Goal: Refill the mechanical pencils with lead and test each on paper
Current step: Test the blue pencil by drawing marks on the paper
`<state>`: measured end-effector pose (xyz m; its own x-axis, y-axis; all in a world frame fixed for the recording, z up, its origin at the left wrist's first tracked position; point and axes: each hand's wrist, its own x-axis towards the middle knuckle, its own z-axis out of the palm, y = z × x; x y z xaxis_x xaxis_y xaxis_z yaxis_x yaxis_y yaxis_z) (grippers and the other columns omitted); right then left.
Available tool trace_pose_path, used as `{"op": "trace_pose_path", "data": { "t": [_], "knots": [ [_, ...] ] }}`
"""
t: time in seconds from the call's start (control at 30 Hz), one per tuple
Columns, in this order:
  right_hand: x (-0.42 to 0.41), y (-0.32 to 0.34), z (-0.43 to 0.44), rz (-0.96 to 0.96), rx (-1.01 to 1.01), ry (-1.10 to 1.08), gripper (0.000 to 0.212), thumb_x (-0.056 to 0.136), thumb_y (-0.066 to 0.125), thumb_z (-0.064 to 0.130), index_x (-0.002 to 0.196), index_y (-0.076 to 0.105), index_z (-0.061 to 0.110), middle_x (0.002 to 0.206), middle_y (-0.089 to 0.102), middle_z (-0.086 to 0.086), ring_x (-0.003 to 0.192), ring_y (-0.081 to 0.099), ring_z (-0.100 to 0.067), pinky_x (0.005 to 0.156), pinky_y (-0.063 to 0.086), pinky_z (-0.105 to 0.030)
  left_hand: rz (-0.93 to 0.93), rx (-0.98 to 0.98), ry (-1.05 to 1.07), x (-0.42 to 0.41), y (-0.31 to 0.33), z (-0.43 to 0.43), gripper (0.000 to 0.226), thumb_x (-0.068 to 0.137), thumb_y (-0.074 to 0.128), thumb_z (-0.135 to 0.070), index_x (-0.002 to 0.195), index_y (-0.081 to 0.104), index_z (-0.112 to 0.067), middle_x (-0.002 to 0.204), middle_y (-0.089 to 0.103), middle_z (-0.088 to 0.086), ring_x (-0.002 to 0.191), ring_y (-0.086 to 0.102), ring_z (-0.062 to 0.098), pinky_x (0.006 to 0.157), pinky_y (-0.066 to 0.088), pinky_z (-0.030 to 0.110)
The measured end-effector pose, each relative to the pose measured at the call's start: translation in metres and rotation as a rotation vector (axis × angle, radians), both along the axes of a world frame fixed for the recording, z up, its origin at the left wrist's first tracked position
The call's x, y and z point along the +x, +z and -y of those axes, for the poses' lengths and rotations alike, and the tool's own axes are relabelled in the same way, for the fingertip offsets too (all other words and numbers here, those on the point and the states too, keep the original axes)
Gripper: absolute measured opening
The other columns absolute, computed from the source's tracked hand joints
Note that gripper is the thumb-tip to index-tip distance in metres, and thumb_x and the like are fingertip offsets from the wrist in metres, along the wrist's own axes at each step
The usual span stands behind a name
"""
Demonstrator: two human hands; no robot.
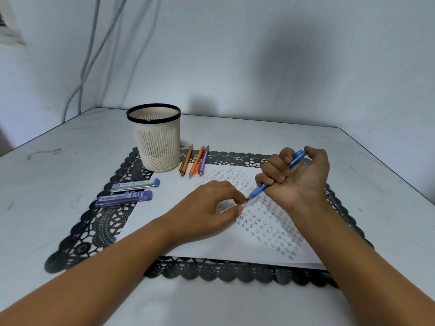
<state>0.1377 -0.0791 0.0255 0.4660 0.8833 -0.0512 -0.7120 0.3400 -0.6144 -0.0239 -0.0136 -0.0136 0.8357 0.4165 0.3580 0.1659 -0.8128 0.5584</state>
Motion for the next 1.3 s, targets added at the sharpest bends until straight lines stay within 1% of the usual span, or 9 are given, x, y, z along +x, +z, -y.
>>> {"op": "trace_pose_path", "data": {
  "t": [0.23, 0.63, 0.77, 0.87, 0.93, 1.0, 1.07, 1.2, 1.3],
  "knots": [
    [0.0, -0.001, 0.0, -0.004, 0.012, 0.006, 0.033, 0.066, 0.037, 0.04, 0.046, 0.035, 0.014, 0.043, 0.021, 0.003, 0.037, 0.019, -0.011, 0.048, 0.019, -0.019, 0.015, 0.022, 0.006, 0.001, 0.0, -0.001, 0.016, 0.09, 0.056, -0.027, 0.1, 0.066, -0.021, 0.098, 0.064, -0.009, 0.091, 0.051, 0.002, 0.079, 0.043, 0.02],
    [-0.002, -0.001, 0.0, -0.031, 0.018, 0.045, 0.037, 0.071, 0.036, 0.043, 0.05, 0.038, 0.013, 0.048, 0.023, 0.002, 0.04, 0.021, -0.011, 0.048, 0.023, -0.021, 0.06, 0.014, 0.022, 0.001, -0.001, -0.002, 0.013, 0.089, 0.057, -0.025, 0.095, 0.067, -0.019, 0.091, 0.063, -0.008, 0.086, 0.052, 0.001, 0.073, 0.041, 0.016],
    [-0.001, 0.001, 0.0, -0.035, -0.011, 0.051, 0.037, 0.079, 0.038, 0.045, 0.065, 0.048, 0.013, 0.055, 0.036, 0.0, 0.048, 0.036, -0.012, 0.059, 0.032, -0.027, 0.072, 0.005, 0.086, 0.001, 0.001, -0.002, 0.015, 0.089, 0.056, -0.025, 0.098, 0.067, -0.02, 0.093, 0.062, -0.011, 0.088, 0.052, -0.001, 0.073, 0.037, 0.009],
    [0.001, 0.005, 0.002, 0.055, -0.106, 0.016, 0.032, 0.083, 0.044, 0.046, 0.078, 0.056, 0.016, 0.069, 0.054, -0.003, 0.066, 0.052, -0.015, 0.073, 0.041, -0.034, 0.106, 0.009, 0.158, 0.0, 0.003, -0.004, 0.015, 0.09, 0.055, -0.023, 0.099, 0.067, -0.018, 0.094, 0.064, -0.008, 0.086, 0.053, -0.001, 0.074, 0.036, 0.006],
    [0.003, 0.01, 0.002, 0.128, -0.173, -0.013, 0.027, 0.084, 0.048, 0.043, 0.08, 0.059, 0.018, 0.077, 0.057, -0.003, 0.071, 0.051, -0.015, 0.07, 0.041, -0.031, 0.144, 0.011, 0.224, -0.001, 0.004, -0.008, 0.015, 0.089, 0.056, -0.021, 0.098, 0.066, -0.016, 0.093, 0.064, -0.007, 0.083, 0.053, -0.001, 0.073, 0.036, 0.003],
    [0.006, 0.013, 0.001, 0.159, -0.206, -0.027, 0.022, 0.085, 0.051, 0.036, 0.079, 0.061, 0.018, 0.077, 0.056, -0.004, 0.064, 0.049, -0.013, 0.058, 0.041, -0.025, 0.185, 0.001, 0.291, -0.001, 0.005, -0.013, 0.013, 0.089, 0.056, -0.018, 0.096, 0.066, -0.015, 0.089, 0.062, -0.007, 0.079, 0.052, -0.004, 0.071, 0.035, 0.001],
    [0.01, 0.015, 0.001, 0.124, -0.214, -0.026, 0.018, 0.087, 0.053, 0.028, 0.079, 0.061, 0.014, 0.076, 0.057, -0.006, 0.058, 0.052, -0.012, 0.05, 0.045, -0.021, 0.235, -0.003, 0.366, -0.002, 0.006, -0.019, 0.011, 0.088, 0.057, -0.017, 0.094, 0.066, -0.015, 0.085, 0.06, -0.009, 0.075, 0.052, -0.003, 0.068, 0.036, 0.001],
    [0.013, 0.018, 0.001, 0.052, -0.199, -0.06, 0.016, 0.089, 0.055, 0.015, 0.079, 0.061, 0.005, 0.071, 0.064, -0.012, 0.057, 0.065, -0.017, 0.055, 0.056, -0.024, 0.316, -0.06, 0.508, -0.002, 0.009, -0.026, 0.015, 0.09, 0.056, -0.021, 0.1, 0.064, -0.013, 0.087, 0.059, -0.007, 0.075, 0.053, 0.005, 0.065, 0.036, 0.004],
    [0.014, 0.02, -0.001, 0.174, -0.133, -0.149, 0.013, 0.089, 0.056, 0.009, 0.079, 0.061, 0.003, 0.068, 0.069, -0.013, 0.065, 0.069, -0.019, 0.064, 0.059, -0.028, 0.296, -0.048, 0.541, -0.002, 0.008, -0.027, 0.021, 0.091, 0.052, -0.026, 0.108, 0.059, -0.015, 0.097, 0.058, -0.003, 0.085, 0.055, 0.011, 0.069, 0.038, 0.009]
  ]
}}
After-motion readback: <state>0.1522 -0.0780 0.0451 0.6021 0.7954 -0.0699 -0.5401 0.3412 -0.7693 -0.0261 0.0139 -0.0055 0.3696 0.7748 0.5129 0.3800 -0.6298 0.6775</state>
